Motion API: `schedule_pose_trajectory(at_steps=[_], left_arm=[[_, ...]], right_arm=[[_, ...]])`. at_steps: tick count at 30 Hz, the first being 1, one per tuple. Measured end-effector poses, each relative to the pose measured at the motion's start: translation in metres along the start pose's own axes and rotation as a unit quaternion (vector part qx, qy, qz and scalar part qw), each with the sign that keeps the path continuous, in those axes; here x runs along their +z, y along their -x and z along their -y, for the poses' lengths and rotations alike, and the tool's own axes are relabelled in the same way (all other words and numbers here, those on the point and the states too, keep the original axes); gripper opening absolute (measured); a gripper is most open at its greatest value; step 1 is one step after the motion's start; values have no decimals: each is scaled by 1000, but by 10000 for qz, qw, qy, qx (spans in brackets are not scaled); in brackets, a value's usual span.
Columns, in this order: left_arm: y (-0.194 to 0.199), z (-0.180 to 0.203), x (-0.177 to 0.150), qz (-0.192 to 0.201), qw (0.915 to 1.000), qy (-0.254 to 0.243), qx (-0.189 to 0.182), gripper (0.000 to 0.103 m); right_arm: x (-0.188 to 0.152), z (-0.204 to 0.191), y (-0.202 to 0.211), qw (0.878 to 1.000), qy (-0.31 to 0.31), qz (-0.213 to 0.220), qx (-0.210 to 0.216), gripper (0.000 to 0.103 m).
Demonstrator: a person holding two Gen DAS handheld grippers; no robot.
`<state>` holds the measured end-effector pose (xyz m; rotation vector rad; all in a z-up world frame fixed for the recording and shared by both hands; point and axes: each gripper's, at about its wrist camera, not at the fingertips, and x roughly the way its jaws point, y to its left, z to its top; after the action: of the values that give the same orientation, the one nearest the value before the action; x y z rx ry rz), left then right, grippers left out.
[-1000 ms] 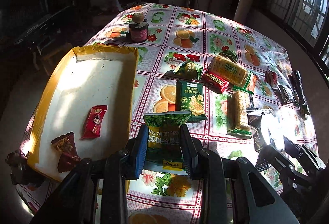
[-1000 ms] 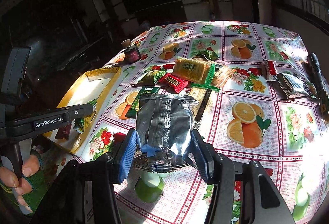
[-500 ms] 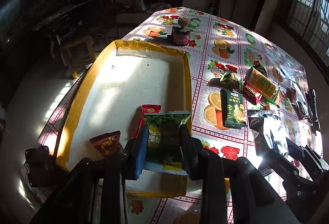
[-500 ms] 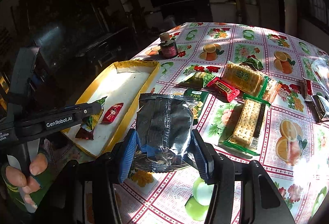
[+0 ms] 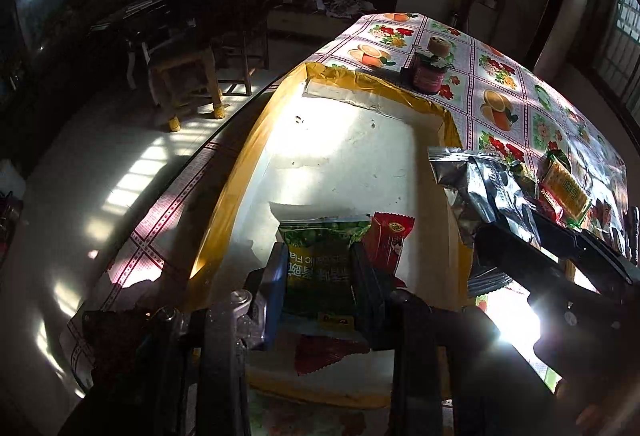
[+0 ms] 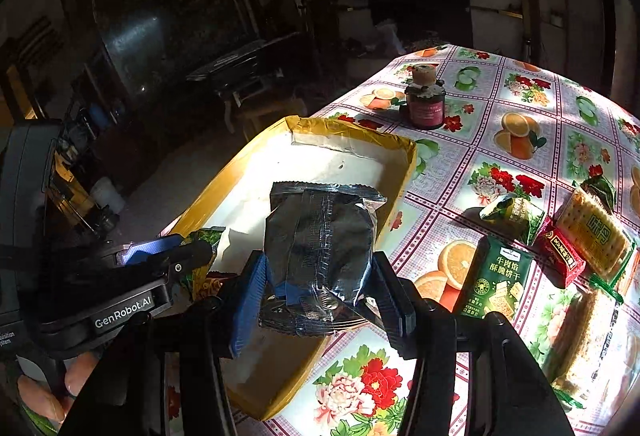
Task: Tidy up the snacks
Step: 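Carry both packs into the white tray and open both tools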
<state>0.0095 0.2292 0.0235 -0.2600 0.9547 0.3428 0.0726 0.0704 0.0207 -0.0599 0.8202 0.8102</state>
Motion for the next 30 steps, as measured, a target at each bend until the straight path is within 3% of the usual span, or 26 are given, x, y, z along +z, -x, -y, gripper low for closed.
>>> schedule_pose_trajectory(at_steps=[7,15,23,25,30], left_arm=[[-20,0,1,-188,9998,-37,7,30],[-35,4,1,-342,9993,-136,49,31],[-41,3,-4,-459,9987,-204,54,36],[-38,4,-4,-416,9988,-214,111,50],[-22,7,-3,-193,9994,-210,208,54]], right_arm=[[21,-5,-58,9991,50,-400,126,57],[18,-8,-88,9974,90,-689,204,57],[16,-8,-87,9973,84,-662,291,60],[16,-6,-81,9979,37,-581,275,60],[19,1,-56,9990,-128,-307,310,60]])
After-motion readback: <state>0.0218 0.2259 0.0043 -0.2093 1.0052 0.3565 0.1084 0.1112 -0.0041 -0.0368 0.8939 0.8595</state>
